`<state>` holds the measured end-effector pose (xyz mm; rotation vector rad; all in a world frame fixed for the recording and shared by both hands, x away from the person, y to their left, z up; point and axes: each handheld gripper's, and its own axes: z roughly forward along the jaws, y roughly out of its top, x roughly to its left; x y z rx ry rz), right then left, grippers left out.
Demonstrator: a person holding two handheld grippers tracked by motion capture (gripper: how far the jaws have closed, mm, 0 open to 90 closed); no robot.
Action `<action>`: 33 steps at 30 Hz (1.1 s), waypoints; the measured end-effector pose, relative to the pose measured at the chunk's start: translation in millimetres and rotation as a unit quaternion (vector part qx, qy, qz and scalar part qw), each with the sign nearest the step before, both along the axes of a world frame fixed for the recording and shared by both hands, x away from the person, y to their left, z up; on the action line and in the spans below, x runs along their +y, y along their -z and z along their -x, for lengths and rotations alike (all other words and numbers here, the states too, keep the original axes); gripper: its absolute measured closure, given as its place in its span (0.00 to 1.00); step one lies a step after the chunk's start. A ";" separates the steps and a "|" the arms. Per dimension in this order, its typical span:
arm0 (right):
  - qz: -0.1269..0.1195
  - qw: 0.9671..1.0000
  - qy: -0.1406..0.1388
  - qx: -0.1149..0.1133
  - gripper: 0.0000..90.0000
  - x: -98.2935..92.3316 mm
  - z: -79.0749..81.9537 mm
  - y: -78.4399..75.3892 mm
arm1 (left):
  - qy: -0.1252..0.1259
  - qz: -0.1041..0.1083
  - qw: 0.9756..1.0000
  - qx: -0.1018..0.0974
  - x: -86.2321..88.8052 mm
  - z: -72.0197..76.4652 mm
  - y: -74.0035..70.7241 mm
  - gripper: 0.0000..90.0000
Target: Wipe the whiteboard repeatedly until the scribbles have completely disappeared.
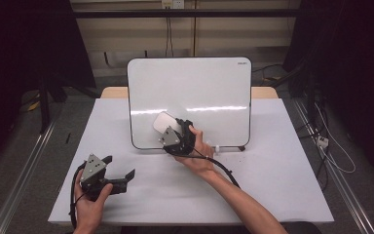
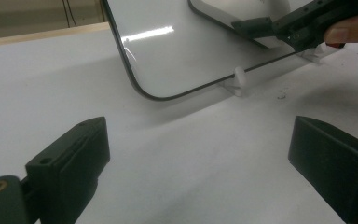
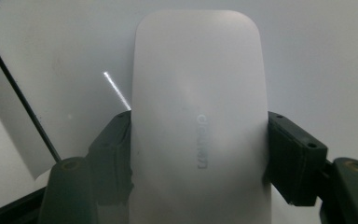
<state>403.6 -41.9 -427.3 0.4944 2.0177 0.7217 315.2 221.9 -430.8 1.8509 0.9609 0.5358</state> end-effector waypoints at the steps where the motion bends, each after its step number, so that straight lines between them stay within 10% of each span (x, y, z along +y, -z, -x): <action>1: 0.004 1.000 -0.002 0.003 0.35 -0.5 0.7 0.1 | -0.001 0.001 1.000 0.001 0.2 -0.2 0.3 0.06; 7: -0.003 1.000 0.014 0.008 0.35 -12.9 -2.3 -4.8 | -0.004 0.004 1.000 0.002 1.9 -0.5 0.9 0.06; 12: -0.055 0.998 0.041 0.014 0.35 -30.6 -12.3 -16.4 | -0.005 0.006 1.000 0.000 1.8 0.4 0.1 0.06; 21: -0.131 0.989 0.033 0.067 0.35 -45.2 -17.4 -26.7 | -0.005 0.005 1.000 0.008 2.2 -1.2 2.9 0.06; 33: -0.162 0.984 0.014 0.069 0.35 -55.4 -8.9 -39.4 | -0.005 0.003 1.000 0.004 2.1 -0.8 1.9 0.06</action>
